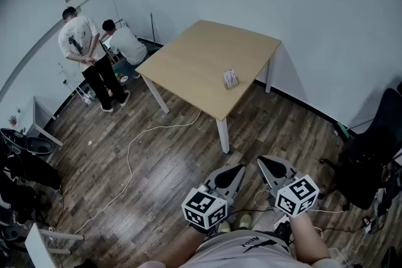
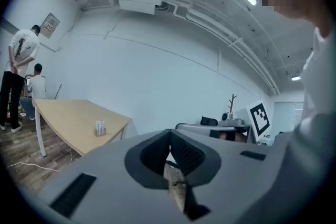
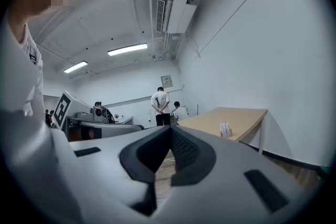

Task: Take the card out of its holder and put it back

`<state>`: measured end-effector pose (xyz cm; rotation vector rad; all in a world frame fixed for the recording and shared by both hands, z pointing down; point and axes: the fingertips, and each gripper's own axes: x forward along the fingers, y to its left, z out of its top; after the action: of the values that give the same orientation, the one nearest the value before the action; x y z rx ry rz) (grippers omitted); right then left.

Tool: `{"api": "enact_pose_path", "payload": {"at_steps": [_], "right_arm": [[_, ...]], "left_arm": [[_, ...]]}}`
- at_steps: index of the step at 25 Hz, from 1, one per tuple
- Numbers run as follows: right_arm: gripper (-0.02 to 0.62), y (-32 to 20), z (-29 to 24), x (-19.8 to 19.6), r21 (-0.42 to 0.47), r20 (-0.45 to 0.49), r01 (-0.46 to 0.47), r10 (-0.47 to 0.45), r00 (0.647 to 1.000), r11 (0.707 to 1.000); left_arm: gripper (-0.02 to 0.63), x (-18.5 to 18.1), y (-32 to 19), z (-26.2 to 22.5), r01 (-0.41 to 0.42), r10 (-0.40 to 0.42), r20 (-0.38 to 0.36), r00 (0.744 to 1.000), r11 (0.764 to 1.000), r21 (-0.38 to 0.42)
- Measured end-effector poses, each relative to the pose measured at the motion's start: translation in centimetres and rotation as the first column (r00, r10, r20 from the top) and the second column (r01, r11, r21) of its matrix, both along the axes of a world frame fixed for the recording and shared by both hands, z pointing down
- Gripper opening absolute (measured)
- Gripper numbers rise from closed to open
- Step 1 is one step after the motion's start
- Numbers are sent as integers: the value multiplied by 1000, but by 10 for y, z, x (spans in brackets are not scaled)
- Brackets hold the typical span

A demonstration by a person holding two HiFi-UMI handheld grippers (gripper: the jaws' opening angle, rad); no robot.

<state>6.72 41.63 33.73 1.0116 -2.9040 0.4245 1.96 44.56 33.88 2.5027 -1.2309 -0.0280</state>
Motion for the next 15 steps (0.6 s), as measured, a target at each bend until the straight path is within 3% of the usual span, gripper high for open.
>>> {"api": "enact_pose_path", "payload": {"at_steps": [15], "right_arm": [[14,-4,-1,-1,7,10,50,-51,999,999]], "left_arm": [[14,2,-7,0,16,-16,15,1000,1000,-1]]}}
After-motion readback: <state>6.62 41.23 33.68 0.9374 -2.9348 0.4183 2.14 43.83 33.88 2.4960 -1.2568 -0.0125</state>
